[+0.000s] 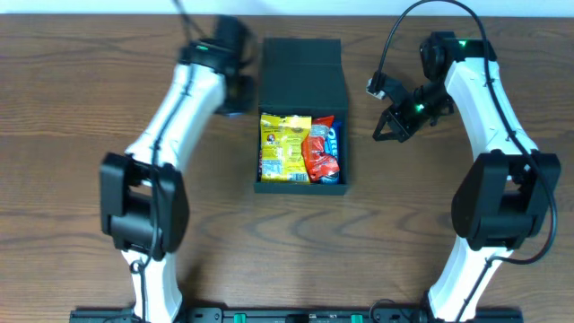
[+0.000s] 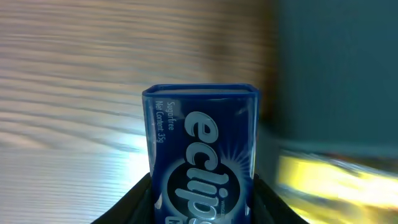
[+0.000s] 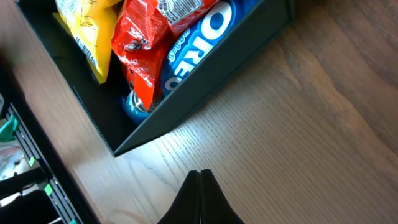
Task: Pack container
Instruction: 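Carry the Eclipse tin into the box's right side and release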
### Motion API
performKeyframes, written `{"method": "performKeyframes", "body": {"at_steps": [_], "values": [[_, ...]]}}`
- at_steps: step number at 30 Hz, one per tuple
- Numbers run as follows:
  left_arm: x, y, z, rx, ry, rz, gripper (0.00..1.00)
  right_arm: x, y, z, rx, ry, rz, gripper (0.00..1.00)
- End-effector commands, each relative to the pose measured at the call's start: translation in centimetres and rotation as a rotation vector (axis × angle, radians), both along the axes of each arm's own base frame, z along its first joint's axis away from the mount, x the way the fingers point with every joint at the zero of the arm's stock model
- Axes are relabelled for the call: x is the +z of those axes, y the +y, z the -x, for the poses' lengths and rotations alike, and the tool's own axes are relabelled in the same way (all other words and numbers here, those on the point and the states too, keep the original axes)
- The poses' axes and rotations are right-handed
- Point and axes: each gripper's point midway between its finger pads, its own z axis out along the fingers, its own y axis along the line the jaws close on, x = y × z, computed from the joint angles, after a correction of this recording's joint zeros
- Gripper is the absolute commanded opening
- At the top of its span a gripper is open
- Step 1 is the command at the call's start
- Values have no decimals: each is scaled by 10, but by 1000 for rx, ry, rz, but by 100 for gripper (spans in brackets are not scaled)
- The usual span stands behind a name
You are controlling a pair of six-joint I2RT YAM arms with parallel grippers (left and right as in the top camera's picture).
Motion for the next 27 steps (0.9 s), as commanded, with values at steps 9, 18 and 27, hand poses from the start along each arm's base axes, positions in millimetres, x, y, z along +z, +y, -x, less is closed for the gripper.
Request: {"method": "performKeyframes", "body": {"at_steps": [9,18,27], "values": [[18,-112,42,-116,22,189,6,12,9,-11,29,-74,-71,1],[24,-159,55,-182,-18,244,6,13,8,-16,26,-96,-84,1],[14,-181,73,-171,20,252,6,15,11,-18,37,-112,-108,1]]}}
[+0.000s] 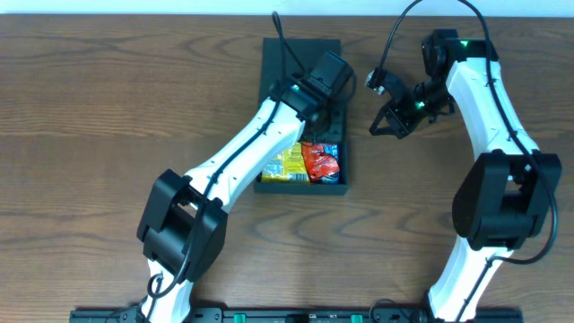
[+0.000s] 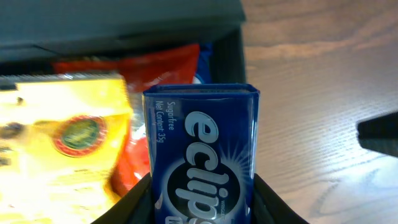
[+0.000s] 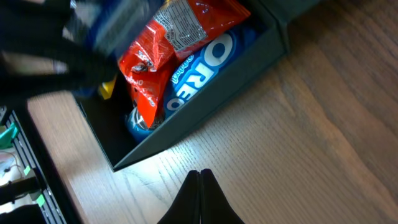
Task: Pack container
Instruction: 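Carry the Eclipse tin into the box's right side and release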
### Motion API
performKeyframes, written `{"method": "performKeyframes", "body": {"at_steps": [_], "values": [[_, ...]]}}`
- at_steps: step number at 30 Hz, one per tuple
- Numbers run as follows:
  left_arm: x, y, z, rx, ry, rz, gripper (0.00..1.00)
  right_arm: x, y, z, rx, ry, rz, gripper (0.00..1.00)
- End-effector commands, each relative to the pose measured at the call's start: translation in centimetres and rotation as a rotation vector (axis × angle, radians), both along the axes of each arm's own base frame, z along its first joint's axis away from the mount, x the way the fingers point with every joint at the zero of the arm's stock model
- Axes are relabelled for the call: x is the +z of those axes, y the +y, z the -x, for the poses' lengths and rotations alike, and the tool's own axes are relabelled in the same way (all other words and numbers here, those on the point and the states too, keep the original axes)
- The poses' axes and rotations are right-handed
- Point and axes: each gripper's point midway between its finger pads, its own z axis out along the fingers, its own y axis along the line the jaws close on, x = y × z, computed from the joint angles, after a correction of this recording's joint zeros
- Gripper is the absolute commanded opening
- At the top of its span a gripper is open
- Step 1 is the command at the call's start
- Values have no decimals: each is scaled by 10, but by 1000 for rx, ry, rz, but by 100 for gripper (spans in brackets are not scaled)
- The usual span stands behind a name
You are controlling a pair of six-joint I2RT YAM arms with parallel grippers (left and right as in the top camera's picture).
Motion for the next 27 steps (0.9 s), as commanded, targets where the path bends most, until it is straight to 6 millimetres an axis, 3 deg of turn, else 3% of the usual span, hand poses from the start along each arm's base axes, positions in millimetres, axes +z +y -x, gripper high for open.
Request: {"method": "performKeyframes", "body": {"at_steps": [1,12,16,18,23,26,27], "values": [[1,-6,1,32,10,15,6,11,3,-6,19,-46,-36,1],[-29,-17,12,56,115,16,6,12,3,-7,14,-50,-52,2],[-31,-18,13,76,129,23,6,12,1,-8,8,-49,-51,1],[-31,-18,13,76,130,23,24,12,0,-8,7,-49,-51,1],[-29,-16,11,82,129,28,50,12,0,-7,7,-47,-51,1],[-26,-12,7,91,124,33,80,12,0,-7,7,-47,-51,1],[-25,-11,6,93,125,36,82,12,0,-7,7,-47,-51,1]]}}
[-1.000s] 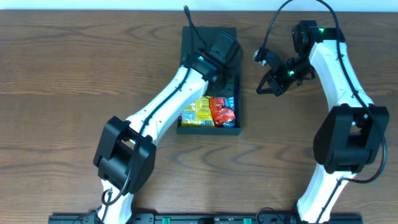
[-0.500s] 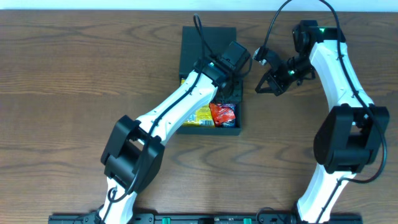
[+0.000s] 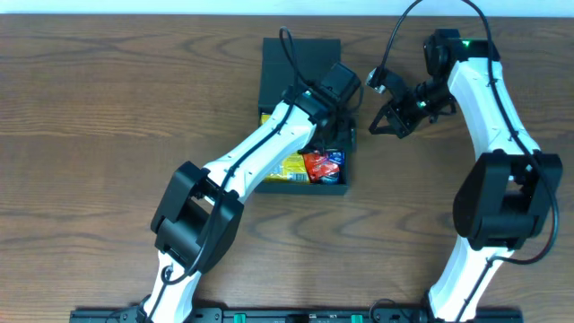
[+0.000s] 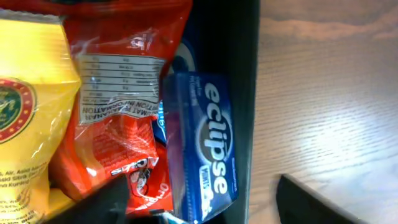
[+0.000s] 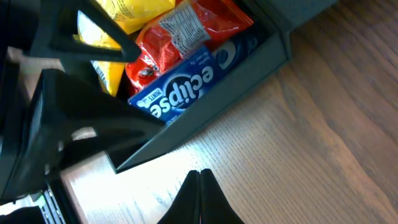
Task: Pack container
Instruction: 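Carry the Eclipse tin into the box's right side and release, then move both grippers to the box lid's left and right edges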
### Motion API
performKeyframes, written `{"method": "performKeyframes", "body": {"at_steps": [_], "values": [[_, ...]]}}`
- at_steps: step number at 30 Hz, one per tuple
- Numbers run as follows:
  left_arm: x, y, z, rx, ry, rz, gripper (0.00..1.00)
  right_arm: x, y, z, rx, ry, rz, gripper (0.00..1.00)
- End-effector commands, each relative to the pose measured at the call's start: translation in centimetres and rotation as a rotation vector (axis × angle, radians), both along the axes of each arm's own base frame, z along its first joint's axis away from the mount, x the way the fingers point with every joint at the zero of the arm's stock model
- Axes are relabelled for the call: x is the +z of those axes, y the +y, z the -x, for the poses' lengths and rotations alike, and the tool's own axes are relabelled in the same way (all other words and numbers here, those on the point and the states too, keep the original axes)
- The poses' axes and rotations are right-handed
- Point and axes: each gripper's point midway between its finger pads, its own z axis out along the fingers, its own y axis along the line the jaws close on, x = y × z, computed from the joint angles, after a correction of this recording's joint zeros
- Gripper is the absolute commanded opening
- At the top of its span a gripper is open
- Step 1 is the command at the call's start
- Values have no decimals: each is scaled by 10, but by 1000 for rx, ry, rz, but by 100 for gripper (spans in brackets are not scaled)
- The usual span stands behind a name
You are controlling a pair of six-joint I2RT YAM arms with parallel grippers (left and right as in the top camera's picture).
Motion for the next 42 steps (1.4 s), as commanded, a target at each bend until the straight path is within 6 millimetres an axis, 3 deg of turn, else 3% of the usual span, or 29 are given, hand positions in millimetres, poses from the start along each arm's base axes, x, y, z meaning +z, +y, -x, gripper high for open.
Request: {"method": "performKeyframes", "body": {"at_steps": [1,4,8,9,10,12,13,15,17,19,20,21,23,25,30,33,38,42], "values": [[9,2,-7,9,-9,22,83,10,-1,-6,2,-38,-26,1],[19,7,-13,-4,-32,38,80,10,-1,-6,2,-38,-26,1],[65,29,-37,10,-157,65,73,10,-7,-8,-14,-39,-27,1],[81,42,-47,29,-213,52,69,11,-7,-9,-19,-41,-36,1],[96,60,-58,57,-280,19,58,13,-7,-10,-26,-46,-56,1],[123,106,-81,158,-402,-78,15,19,-3,-18,-58,-61,-113,1],[131,122,-87,190,-433,-108,6,20,-3,-21,-80,-62,-123,2],[143,159,-99,240,-474,-164,6,19,-5,-30,-149,-49,-108,1],[143,185,-104,264,-468,-189,6,17,-7,-30,-175,-30,-96,5],[138,208,-104,296,-434,-212,6,17,-7,-26,-206,11,-95,22],[134,220,-103,315,-411,-226,6,17,-6,-23,-224,38,-94,25],[128,229,-103,339,-386,-228,6,17,-6,-22,-241,56,-93,23],[116,237,-104,357,-339,-191,6,17,-6,-22,-283,86,-93,2],[95,241,-110,362,-281,-160,6,18,1,-30,-286,61,-122,2],[35,227,-131,328,-160,-34,6,-9,-9,-69,-488,20,19,2],[-3,214,-150,308,-118,81,6,-23,3,-81,-533,72,-63,1],[-37,212,-155,323,-58,121,6,-55,12,-87,-583,182,-118,1],[-46,202,-160,330,-37,177,6,-75,24,-93,-612,260,-195,2]]}}
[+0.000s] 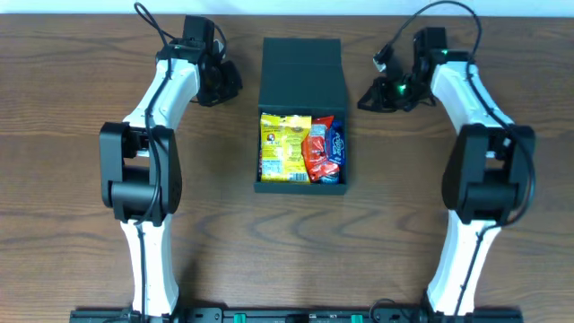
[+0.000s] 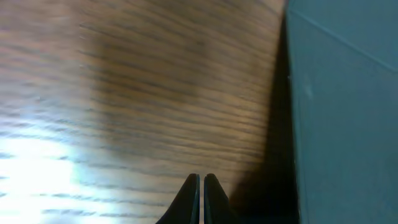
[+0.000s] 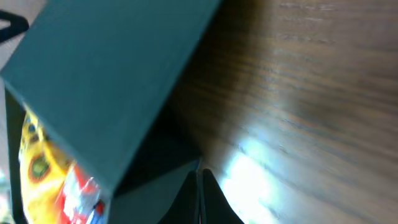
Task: Pack container
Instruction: 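Move both grippers to the box lid's left and right edges, then swing the lid closed over the box with both grippers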
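Observation:
The black container [image 1: 300, 187] lies mid-table, its open lid [image 1: 301, 76] flat behind it. Inside are a yellow snack bag [image 1: 283, 148], a red packet [image 1: 315, 154] and a blue Eclipse mint pack [image 1: 336, 144] along the right wall. My left gripper [image 1: 235, 85] is shut and empty just left of the lid; in its wrist view the fingertips [image 2: 201, 180] meet over wood beside the lid's side [image 2: 339, 112]. My right gripper [image 1: 362, 100] is shut and empty at the lid's right edge, its tips [image 3: 199, 173] close to the lid [image 3: 112, 74].
Brown wooden tabletop [image 1: 81, 179] surrounds the container. Black cables loop above both arms near the table's far edge [image 1: 430, 11].
My left gripper was open over the box with the Eclipse pack lying inside; now it is shut and empty left of the lid. My right gripper stands further back, beside the lid.
My left gripper held the Eclipse pack left of the lid, then over the box's contents. Then it stood open with the pack lying at the box's right side. Now both grippers are shut, one on each side of the open lid.

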### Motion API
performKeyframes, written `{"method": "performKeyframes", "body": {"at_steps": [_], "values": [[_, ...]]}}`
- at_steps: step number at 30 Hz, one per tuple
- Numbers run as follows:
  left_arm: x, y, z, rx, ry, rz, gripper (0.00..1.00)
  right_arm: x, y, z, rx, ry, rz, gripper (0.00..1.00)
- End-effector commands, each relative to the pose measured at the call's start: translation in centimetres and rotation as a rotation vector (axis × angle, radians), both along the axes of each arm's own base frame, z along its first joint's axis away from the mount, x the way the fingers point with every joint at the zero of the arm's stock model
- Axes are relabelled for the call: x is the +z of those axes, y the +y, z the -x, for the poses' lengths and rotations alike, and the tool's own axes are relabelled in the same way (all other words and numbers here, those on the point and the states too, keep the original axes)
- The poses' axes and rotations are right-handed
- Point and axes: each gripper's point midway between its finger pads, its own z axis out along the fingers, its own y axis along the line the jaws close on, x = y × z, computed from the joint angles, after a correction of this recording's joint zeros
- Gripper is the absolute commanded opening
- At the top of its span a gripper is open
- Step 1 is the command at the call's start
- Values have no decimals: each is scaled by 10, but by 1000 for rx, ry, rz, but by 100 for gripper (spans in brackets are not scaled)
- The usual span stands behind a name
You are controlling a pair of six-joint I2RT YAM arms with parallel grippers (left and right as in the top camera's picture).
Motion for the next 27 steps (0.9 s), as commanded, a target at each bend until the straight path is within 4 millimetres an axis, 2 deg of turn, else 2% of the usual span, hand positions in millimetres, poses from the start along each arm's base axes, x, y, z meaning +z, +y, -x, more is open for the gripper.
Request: {"method": "performKeyframes", "body": {"at_steps": [1,7,11,15,19,27], "values": [[-5,-13,-3,-3,20,91,6,-6,16,1,-40,75,-116,1],[-21,-31,-6,6,62,218,6,-17,28,-6,-57,95,-196,2],[-24,-35,-11,18,59,239,6,-23,39,-11,-65,111,-258,1],[-23,-49,-15,-16,53,321,6,-26,49,-14,-63,117,-315,2],[-18,-60,-23,-29,23,385,6,-16,60,-18,-29,82,-372,1],[2,-75,-27,-96,-18,462,6,18,76,-21,68,-2,-554,1]]}}
